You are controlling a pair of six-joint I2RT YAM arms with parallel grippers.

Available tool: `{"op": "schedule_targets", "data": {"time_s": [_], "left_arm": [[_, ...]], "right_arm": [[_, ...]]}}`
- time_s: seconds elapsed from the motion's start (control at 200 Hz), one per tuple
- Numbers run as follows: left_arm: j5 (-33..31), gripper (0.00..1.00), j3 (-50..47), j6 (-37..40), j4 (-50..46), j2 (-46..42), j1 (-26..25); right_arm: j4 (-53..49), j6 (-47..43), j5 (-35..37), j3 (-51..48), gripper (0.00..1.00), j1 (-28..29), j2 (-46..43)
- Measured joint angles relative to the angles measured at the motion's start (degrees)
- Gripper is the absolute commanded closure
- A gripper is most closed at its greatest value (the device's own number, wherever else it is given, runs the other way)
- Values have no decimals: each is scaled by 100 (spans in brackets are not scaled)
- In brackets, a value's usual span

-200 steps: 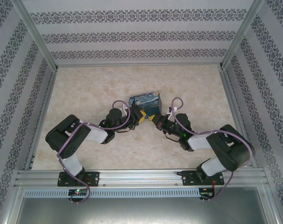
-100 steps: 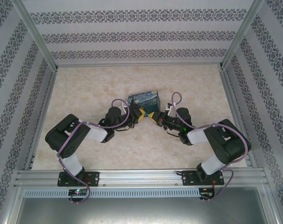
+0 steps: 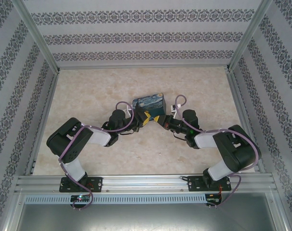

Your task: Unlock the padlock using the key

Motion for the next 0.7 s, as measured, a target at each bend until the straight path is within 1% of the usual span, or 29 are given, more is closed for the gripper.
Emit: {"op": "schedule_targets", "data": {"time_s": [0.16,0.335,0.475,0.699], "left_arm": [[-66,100,26,-52,-4,2,9],[-96,100,26,-98,-42,2,35],[-131,100,28,-105,-37,2,37],[-223,100,31,-120,-35,2,48]], "right_arm": [[4,-306,-33,101,100,-24,92],[192,-264,-72,138,100,-24,260],[315,17,-87,138,100,-24,313],[564,793,-138,208,100,-20,533]]}}
